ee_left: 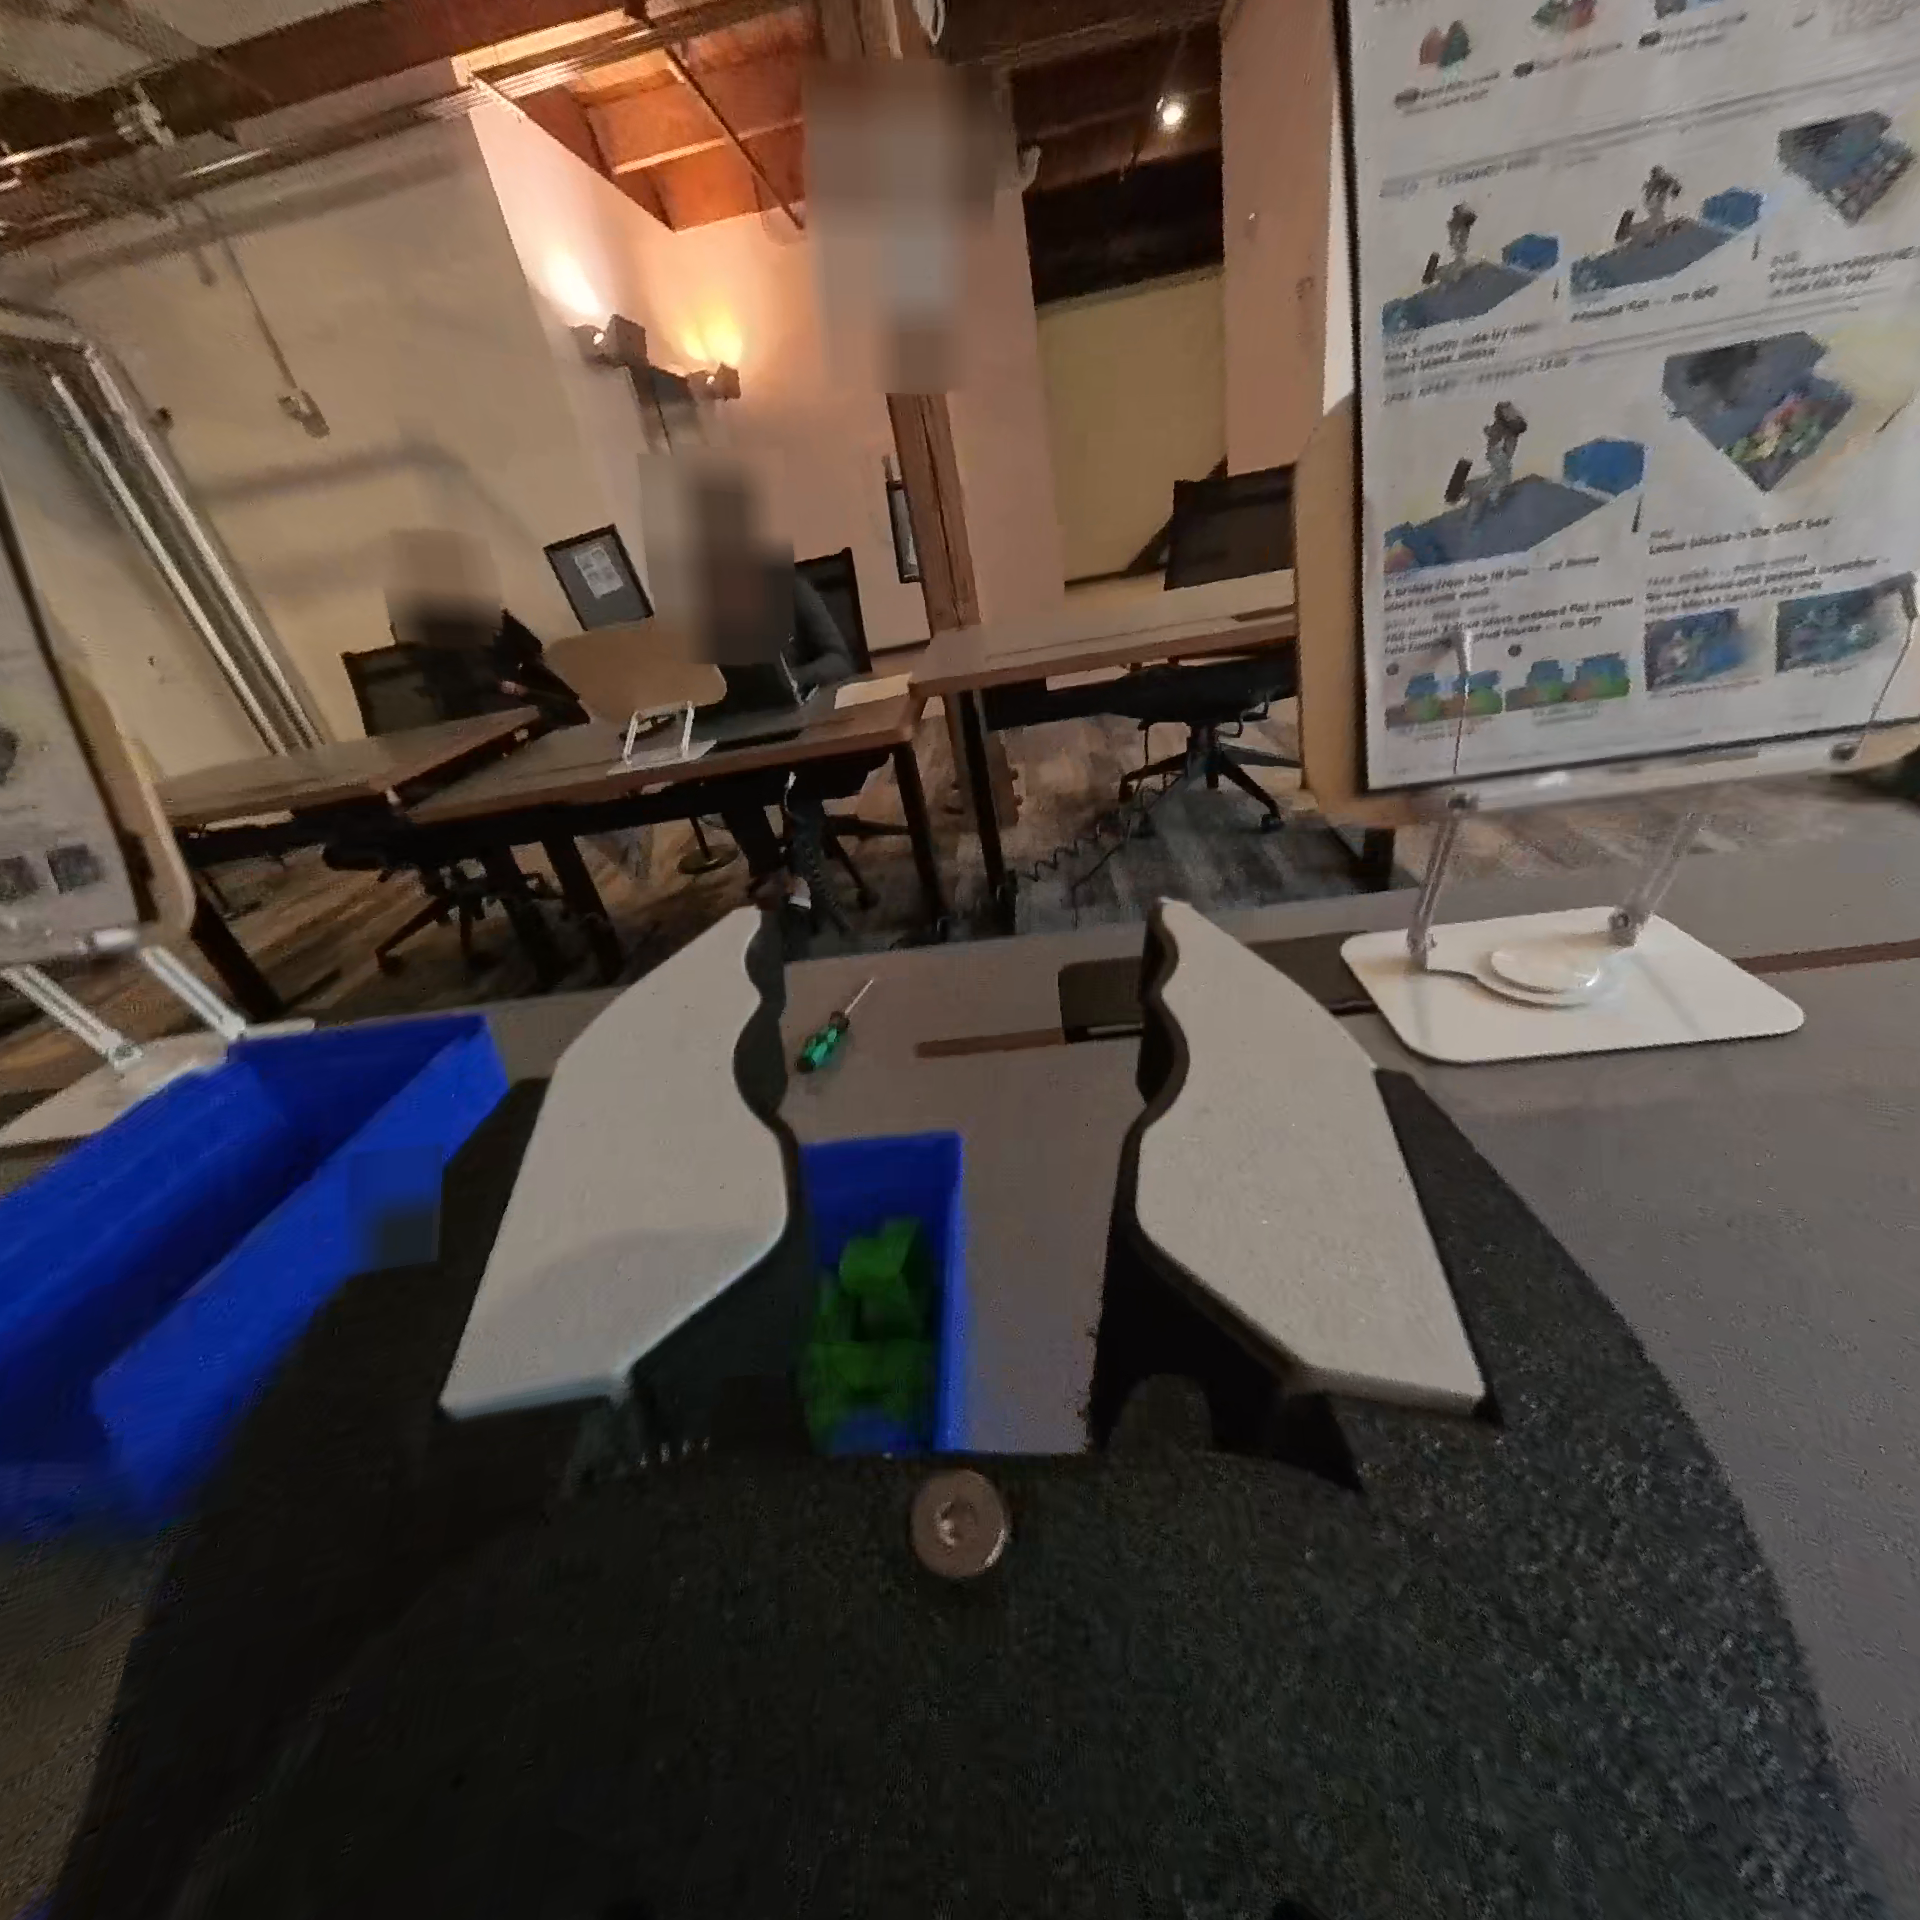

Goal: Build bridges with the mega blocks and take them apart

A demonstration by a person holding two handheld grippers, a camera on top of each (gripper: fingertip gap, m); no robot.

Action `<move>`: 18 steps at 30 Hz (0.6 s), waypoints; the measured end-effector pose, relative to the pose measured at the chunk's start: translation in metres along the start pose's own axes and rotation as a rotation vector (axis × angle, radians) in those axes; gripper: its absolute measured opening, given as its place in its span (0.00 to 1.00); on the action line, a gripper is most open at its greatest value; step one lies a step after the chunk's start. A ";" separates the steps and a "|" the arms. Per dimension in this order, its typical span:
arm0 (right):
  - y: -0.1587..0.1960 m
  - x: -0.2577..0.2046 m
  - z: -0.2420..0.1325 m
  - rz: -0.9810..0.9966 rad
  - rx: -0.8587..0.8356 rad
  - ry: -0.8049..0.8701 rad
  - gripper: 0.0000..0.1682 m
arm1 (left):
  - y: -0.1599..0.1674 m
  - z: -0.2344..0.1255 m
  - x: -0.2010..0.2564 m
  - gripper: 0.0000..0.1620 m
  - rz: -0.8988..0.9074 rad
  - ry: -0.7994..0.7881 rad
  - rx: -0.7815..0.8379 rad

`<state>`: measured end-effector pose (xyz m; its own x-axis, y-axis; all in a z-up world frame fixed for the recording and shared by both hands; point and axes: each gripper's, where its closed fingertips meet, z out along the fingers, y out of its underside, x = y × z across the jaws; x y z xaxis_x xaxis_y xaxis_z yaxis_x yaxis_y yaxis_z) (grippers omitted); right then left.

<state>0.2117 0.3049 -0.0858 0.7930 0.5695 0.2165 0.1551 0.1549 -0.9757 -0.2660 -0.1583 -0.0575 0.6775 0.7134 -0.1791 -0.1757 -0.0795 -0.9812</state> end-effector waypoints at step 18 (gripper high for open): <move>0.070 0.007 -0.059 0.079 -0.072 -0.005 0.35 | 0.052 -0.058 0.016 0.35 -0.185 0.170 0.102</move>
<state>0.2627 0.2719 -0.1546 0.8017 0.5813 0.1392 0.1349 0.0509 -0.9896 -0.2229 -0.1917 -0.1150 0.8131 0.5819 -0.0152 -0.1027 0.1177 -0.9877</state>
